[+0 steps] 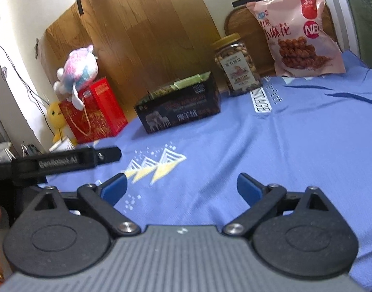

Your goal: Organize snacks

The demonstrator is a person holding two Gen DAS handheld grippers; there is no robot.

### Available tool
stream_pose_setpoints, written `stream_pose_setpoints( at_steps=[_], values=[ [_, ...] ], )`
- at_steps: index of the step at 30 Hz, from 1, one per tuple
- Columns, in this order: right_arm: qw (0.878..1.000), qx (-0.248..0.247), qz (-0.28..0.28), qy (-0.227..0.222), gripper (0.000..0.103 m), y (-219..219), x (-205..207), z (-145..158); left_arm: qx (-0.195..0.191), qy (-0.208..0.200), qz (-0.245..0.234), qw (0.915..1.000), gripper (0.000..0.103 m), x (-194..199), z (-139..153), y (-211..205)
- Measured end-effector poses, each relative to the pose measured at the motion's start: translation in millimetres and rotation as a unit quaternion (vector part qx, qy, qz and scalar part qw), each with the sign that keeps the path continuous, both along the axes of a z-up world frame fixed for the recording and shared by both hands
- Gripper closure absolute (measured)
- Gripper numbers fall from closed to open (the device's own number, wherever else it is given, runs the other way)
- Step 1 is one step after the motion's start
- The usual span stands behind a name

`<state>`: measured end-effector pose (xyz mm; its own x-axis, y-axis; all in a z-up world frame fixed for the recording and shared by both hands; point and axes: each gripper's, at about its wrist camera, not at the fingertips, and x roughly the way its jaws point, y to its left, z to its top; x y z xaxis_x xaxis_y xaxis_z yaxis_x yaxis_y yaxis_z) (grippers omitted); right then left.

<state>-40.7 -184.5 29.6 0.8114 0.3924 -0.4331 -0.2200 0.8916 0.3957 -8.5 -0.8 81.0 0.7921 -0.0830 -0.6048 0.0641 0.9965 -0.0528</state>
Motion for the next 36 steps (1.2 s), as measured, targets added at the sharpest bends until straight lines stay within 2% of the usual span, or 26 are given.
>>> stream_pose_setpoints(
  at_steps=[7,11,28,36],
  values=[
    [1.0,0.008,-0.009,0.006,0.0,7.1,-3.2,-2.4,0.049,-0.006,0.009,0.9988,0.0,0.8,-4.4,-9.1],
    [1.0,0.001,-0.005,0.008,0.0,10.9,-3.6,-6.5,0.054,-0.001,0.009,0.9985,0.0,3.3,-8.3,-11.0],
    [0.999,0.031,-0.016,0.021,0.0,2.9,-3.9,-15.8,0.064,0.02,0.042,0.9968,0.0,9.0,-21.4,-1.4],
    [0.999,0.034,-0.012,0.026,0.0,5.7,-2.5,-18.3,0.103,0.0,0.077,0.9917,0.0,8.4,-20.1,6.5]
  ],
)
